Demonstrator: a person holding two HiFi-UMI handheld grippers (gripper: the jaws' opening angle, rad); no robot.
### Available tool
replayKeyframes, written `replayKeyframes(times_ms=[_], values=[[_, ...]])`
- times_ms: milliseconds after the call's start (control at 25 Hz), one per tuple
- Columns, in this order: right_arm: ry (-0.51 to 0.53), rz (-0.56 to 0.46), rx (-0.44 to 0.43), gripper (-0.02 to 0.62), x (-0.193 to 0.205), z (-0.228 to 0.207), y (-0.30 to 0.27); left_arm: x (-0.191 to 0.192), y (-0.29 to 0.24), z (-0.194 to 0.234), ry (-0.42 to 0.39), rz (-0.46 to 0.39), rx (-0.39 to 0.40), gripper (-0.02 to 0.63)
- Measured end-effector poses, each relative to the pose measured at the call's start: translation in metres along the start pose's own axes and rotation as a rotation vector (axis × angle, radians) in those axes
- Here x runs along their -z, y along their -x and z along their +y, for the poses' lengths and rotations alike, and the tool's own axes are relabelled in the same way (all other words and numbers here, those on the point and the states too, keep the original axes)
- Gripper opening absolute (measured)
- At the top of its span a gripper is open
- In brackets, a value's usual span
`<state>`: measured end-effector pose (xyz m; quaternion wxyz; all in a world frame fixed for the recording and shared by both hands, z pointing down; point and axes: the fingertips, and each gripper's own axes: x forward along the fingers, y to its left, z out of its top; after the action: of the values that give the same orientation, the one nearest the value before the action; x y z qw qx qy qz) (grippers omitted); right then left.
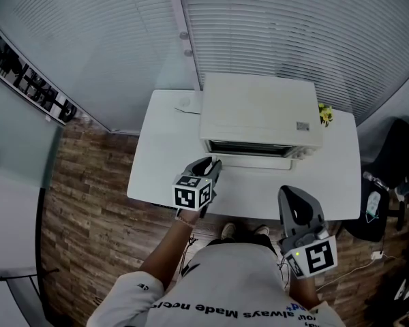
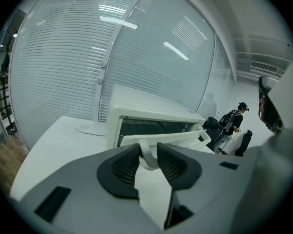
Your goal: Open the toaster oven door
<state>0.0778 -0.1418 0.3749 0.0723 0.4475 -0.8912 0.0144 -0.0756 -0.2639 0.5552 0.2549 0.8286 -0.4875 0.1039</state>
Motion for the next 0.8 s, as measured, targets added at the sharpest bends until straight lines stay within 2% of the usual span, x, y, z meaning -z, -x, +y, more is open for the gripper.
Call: replayKeyframes(times_ms=[520, 800], values=[[0.002, -0.013, -0.005, 0.008, -0.002, 0.003, 0.009, 0.021, 0.009, -0.003, 0.015, 0.015, -0.005, 0.129], [0.003, -0.023, -0.001, 0.008, -0.006, 0.005, 0.015, 0.04, 0.016, -0.006, 0.011, 0.057, -0.013, 0.129]])
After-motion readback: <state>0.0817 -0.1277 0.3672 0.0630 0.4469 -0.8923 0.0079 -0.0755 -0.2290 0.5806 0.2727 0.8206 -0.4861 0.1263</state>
